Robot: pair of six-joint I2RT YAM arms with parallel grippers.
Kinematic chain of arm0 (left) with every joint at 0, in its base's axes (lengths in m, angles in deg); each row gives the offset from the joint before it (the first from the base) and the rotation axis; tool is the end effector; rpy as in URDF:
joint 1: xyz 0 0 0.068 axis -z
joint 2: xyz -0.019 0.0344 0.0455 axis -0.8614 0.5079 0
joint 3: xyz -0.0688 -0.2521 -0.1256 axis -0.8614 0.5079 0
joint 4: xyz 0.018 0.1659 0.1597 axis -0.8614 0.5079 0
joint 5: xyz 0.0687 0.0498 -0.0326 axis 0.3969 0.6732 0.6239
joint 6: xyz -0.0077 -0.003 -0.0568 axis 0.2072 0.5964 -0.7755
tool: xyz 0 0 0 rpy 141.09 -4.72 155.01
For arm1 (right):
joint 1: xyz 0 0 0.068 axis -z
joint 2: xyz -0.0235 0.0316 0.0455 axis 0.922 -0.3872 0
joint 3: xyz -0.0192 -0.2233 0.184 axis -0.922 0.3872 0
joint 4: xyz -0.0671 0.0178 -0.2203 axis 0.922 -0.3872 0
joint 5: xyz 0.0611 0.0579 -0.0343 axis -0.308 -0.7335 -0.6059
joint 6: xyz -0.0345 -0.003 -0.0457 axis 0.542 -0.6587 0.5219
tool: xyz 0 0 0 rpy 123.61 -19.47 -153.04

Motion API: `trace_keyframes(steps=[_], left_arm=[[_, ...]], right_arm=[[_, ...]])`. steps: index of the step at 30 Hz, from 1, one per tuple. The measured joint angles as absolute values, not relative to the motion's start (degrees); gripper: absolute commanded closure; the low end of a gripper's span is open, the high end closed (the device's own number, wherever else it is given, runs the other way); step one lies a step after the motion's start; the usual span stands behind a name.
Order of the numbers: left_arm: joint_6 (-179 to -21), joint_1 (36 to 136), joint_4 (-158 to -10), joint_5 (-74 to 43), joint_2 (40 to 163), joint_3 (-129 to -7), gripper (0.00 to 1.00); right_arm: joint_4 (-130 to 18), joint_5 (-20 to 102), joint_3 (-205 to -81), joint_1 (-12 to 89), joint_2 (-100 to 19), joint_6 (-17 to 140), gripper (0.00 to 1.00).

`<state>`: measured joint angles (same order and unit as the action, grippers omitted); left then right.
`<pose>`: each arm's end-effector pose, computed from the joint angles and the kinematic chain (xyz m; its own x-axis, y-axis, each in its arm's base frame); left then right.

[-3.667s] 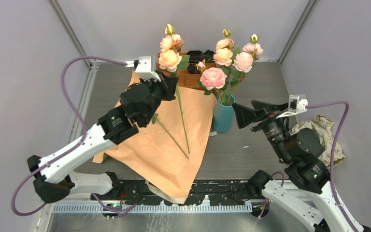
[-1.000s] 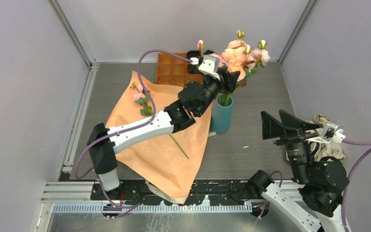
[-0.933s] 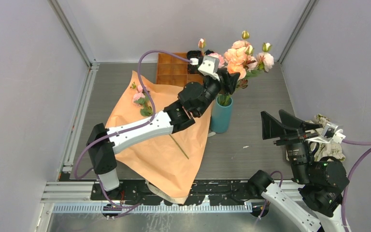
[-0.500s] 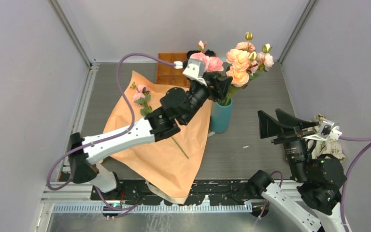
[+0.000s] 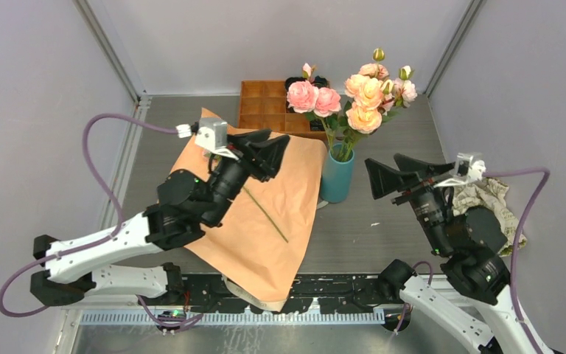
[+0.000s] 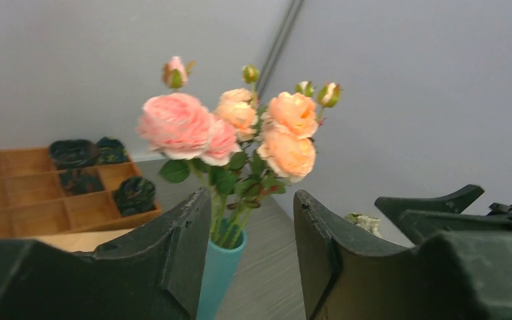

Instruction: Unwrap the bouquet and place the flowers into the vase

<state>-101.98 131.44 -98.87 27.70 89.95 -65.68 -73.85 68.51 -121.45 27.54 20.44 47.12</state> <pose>0.0831 -0.1802 0.4908 -0.0239 -0.5384 -0.8424 0.6292 0.6467 -0.4312 0.0145 -0.0055 0.4085 0.0621 0.4932 -0.8677 -0.4036 0.8075 0.4301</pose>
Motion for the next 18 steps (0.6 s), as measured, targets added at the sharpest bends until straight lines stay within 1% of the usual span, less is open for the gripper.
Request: trace_keyframes(steps=[5,13,16,18], left_arm=[[-102.99,131.99,-90.28,37.69,80.88,-61.79,0.53],[-104.69,132.01,-77.01,51.05,67.72,-60.26,0.55],[-104.95,132.01,-74.24,55.35,63.15,-60.15,0.55],[-105.15,132.01,-72.73,58.02,60.42,-60.15,0.56]], right_arm=[[-73.34,62.98,-127.83,27.54,9.64,47.09,0.00],[-70.20,51.14,-139.37,27.36,-7.56,44.17,0.01],[-71.27,49.52,-145.78,24.72,-14.86,44.12,0.00],[-73.43,51.81,-152.05,19.69,-20.94,45.83,0.00]])
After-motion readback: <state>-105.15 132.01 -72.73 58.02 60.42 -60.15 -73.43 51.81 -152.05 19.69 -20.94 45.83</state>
